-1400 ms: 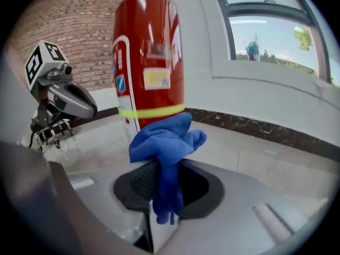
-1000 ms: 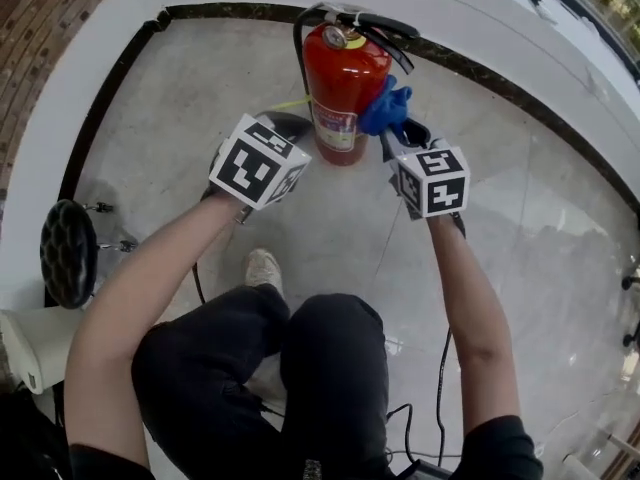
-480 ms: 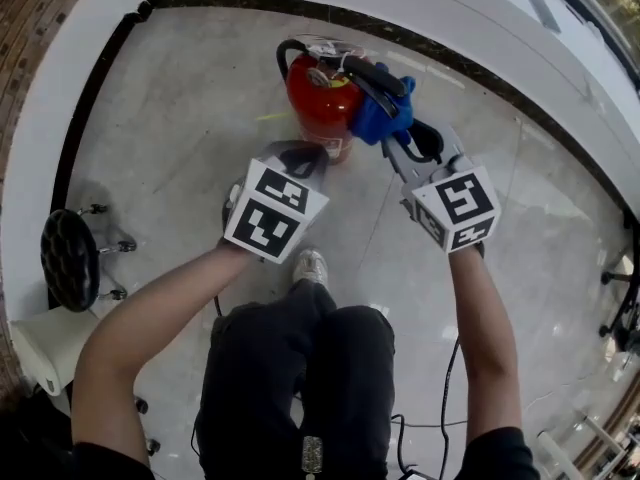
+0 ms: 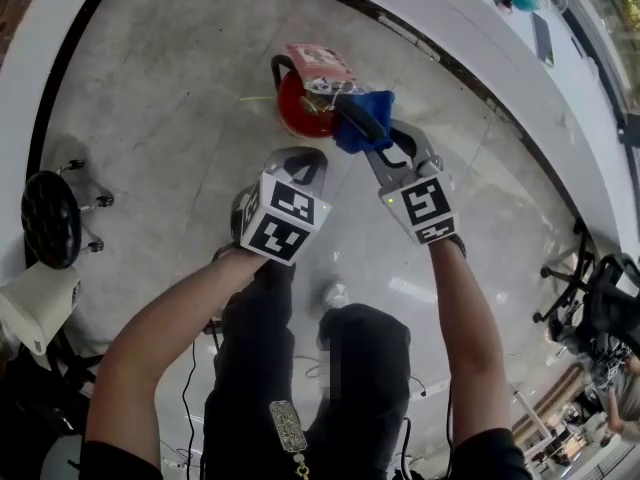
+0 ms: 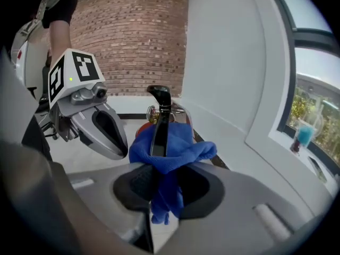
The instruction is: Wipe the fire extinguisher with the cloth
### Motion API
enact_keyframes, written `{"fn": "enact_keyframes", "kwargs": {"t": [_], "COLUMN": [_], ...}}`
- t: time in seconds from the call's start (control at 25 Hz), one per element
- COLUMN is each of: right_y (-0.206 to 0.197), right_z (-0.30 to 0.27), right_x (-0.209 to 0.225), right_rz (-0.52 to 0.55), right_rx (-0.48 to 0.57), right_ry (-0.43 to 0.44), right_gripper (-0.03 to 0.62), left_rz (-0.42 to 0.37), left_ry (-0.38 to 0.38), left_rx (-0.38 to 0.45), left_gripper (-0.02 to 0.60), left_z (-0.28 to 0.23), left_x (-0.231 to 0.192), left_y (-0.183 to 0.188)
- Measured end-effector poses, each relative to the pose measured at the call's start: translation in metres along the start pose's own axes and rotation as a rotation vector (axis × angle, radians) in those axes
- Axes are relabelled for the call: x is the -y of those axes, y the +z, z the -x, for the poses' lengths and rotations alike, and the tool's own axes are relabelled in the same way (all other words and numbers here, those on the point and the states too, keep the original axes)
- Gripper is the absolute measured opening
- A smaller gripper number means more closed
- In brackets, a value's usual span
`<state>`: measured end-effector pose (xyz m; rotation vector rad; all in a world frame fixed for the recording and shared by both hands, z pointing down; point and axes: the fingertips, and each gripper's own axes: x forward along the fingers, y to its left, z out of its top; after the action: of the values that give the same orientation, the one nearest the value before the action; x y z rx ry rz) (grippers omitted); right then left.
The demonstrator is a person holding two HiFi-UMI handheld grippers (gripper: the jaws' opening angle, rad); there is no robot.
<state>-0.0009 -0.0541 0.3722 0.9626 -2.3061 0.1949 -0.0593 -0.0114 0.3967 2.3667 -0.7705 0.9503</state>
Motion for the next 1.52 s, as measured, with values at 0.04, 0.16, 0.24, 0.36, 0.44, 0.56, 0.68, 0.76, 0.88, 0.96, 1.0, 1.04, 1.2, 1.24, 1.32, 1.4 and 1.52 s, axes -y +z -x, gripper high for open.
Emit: {"fn": "enact_keyframes", "kwargs": {"t": [0.04, 0.16, 0.24, 0.36, 0.44, 0.56, 0.68, 0.76, 0.88, 0.96, 1.0, 1.04, 1.2, 1.24, 1.32, 1.4, 1.52], "right_y": [-0.001, -0.001, -0.002, -0.007, -0.013, -0.018, -0.006, 0.006, 0.025, 0.03, 0.031, 0.033, 0.044, 0.048, 0.055, 0.06, 0.064], "right_z": [0.0, -0.001, -0.004, -0.006, -0.007, -0.012, -0.015, -0.013, -0.012, -0.011, -0.012, -0.013, -0.022, -0.025, -0.031, -0.035, -0.04], "right_x": [-0.002, -0.005, -0.004, 0.003, 0.012, 0.017, 0.017, 0.018, 0.016, 0.018, 0.019, 0.019, 0.025, 0.026, 0.028, 0.028, 0.032], "right_rz": [0.019, 0.083, 0.122, 0.15, 0.138, 0.125, 0.183, 0.238, 0.309, 0.349, 0.36, 0.363, 0.318, 0.303, 0.283, 0.274, 0.275], "right_rx": [-0.015, -0.026, -0.012, 0.014, 0.022, 0.037, 0.071, 0.101, 0.157, 0.166, 0.167, 0.17, 0.202, 0.214, 0.238, 0.256, 0.29], "right_ry": [0.026, 0.092, 0.139, 0.223, 0.259, 0.323, 0.409, 0.466, 0.528, 0.553, 0.562, 0.57, 0.605, 0.619, 0.658, 0.701, 0.765], "right_gripper": [0.087, 0.087, 0.087, 0.087, 0.087, 0.087, 0.087, 0.087, 0.087, 0.087, 0.087, 0.087, 0.087, 0.087, 0.087, 0.087, 0.087], "left_rz": [0.019, 0.046, 0.071, 0.143, 0.204, 0.279, 0.36, 0.415, 0.466, 0.489, 0.502, 0.518, 0.566, 0.574, 0.61, 0.657, 0.707], "left_ry": [0.005, 0.029, 0.061, 0.132, 0.182, 0.256, 0.328, 0.355, 0.392, 0.412, 0.421, 0.43, 0.473, 0.492, 0.532, 0.571, 0.619], "left_rx": [-0.006, -0.007, -0.003, 0.015, 0.026, 0.029, 0.05, 0.078, 0.108, 0.129, 0.136, 0.14, 0.135, 0.131, 0.127, 0.125, 0.126], "left_gripper": [0.005, 0.005, 0.005, 0.005, 0.005, 0.005, 0.005, 0.005, 0.005, 0.005, 0.005, 0.005, 0.005, 0.005, 0.005, 0.005, 0.005], "left_z": [-0.003, -0.012, -0.018, -0.029, -0.035, -0.039, -0.039, -0.043, -0.05, -0.056, -0.058, -0.06, -0.069, -0.07, -0.073, -0.078, -0.089], "left_x": [0.003, 0.01, 0.012, 0.015, 0.018, 0.023, 0.024, 0.026, 0.023, 0.021, 0.02, 0.018, 0.013, 0.01, 0.005, 0.004, 0.007], "left_y": [-0.001, -0.002, 0.0, 0.009, 0.014, 0.01, 0.005, 0.006, 0.008, 0.011, 0.011, 0.01, 0.01, 0.011, 0.01, 0.01, 0.015]}}
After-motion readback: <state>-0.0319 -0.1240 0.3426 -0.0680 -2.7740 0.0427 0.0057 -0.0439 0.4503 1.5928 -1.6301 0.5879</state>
